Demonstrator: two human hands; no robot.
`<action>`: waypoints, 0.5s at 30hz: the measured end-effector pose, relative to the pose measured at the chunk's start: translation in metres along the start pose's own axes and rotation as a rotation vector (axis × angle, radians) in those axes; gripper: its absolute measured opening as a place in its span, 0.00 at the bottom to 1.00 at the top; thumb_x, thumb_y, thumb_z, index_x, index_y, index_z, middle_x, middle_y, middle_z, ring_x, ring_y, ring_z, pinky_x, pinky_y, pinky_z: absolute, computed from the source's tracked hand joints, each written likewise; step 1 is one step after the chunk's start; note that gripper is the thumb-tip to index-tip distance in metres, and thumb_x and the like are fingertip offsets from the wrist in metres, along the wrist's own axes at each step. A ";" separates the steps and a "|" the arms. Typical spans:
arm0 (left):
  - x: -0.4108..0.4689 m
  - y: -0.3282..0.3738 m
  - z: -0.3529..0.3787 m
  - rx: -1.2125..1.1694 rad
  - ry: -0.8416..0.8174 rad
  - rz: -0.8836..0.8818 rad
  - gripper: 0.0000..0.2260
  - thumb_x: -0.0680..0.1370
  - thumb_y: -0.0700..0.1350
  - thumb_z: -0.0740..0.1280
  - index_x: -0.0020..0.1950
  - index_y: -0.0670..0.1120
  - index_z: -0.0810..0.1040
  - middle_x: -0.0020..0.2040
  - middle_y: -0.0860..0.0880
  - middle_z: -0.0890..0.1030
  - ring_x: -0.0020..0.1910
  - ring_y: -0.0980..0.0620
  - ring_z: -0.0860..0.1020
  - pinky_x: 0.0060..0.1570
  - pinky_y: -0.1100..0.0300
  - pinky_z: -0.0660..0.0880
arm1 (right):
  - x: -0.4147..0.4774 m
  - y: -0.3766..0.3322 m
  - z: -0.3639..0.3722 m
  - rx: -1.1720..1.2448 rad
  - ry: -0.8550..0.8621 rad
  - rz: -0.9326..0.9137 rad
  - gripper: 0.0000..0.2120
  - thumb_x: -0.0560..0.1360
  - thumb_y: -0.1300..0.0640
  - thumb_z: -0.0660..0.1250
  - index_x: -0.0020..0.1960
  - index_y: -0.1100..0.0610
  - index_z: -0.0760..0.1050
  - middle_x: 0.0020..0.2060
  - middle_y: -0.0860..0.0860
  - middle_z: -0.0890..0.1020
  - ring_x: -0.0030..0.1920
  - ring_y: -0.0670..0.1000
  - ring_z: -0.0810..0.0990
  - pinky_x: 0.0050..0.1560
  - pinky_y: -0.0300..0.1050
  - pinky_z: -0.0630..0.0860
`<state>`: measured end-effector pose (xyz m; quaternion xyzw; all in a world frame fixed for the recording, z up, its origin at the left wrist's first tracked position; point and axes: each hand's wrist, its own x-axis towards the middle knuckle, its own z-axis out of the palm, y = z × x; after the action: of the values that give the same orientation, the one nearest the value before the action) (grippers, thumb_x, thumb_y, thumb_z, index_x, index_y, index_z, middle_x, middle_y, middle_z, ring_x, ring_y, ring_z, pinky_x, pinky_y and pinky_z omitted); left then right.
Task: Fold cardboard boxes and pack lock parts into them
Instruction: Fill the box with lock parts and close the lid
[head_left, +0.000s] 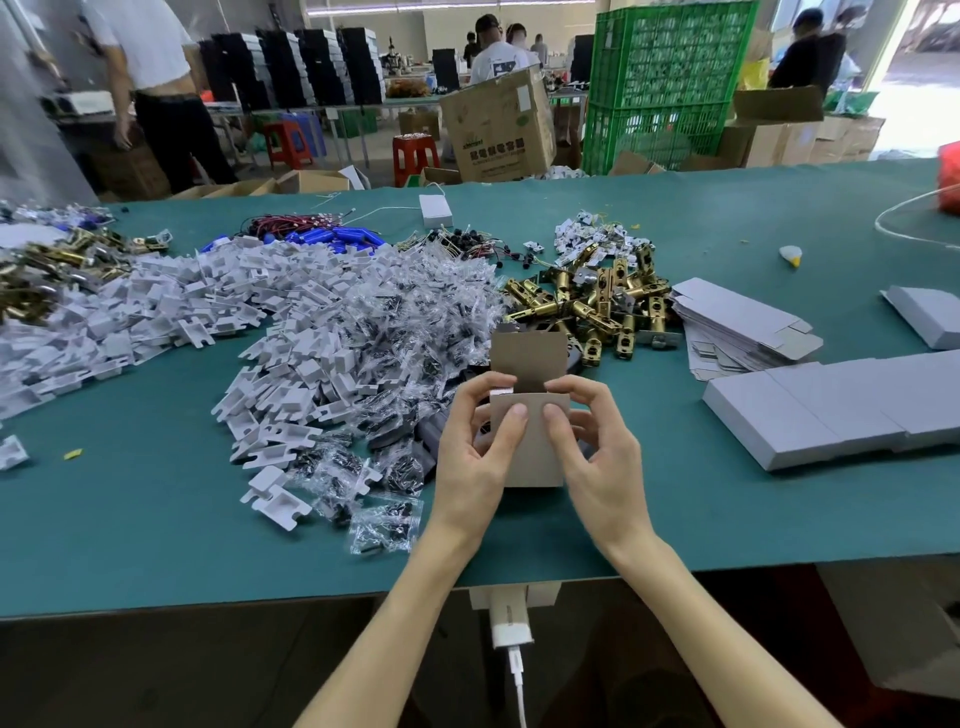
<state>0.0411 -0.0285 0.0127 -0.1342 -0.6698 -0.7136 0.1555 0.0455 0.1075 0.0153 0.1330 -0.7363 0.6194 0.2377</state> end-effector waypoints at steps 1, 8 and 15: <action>0.002 0.002 0.002 0.010 0.023 -0.008 0.08 0.83 0.45 0.67 0.62 0.48 0.77 0.57 0.58 0.82 0.56 0.55 0.81 0.52 0.63 0.77 | -0.001 0.001 0.002 -0.008 0.000 -0.007 0.09 0.83 0.56 0.67 0.61 0.46 0.75 0.52 0.45 0.82 0.49 0.53 0.83 0.47 0.51 0.81; 0.035 0.023 0.012 0.016 0.238 -0.166 0.26 0.80 0.67 0.63 0.39 0.45 0.79 0.35 0.53 0.82 0.37 0.57 0.80 0.40 0.60 0.76 | -0.003 0.000 0.001 0.008 -0.018 -0.006 0.07 0.83 0.53 0.66 0.59 0.44 0.74 0.48 0.41 0.81 0.44 0.49 0.81 0.39 0.32 0.73; 0.040 0.028 0.023 -0.178 0.354 -0.311 0.19 0.78 0.57 0.73 0.34 0.48 0.74 0.31 0.55 0.78 0.35 0.50 0.76 0.35 0.53 0.74 | -0.002 0.000 0.001 0.019 -0.016 0.001 0.08 0.83 0.53 0.66 0.59 0.42 0.74 0.51 0.43 0.82 0.47 0.52 0.82 0.43 0.44 0.80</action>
<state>0.0158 -0.0083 0.0562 0.0843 -0.5793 -0.7975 0.1461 0.0471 0.1067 0.0142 0.1402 -0.7322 0.6255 0.2302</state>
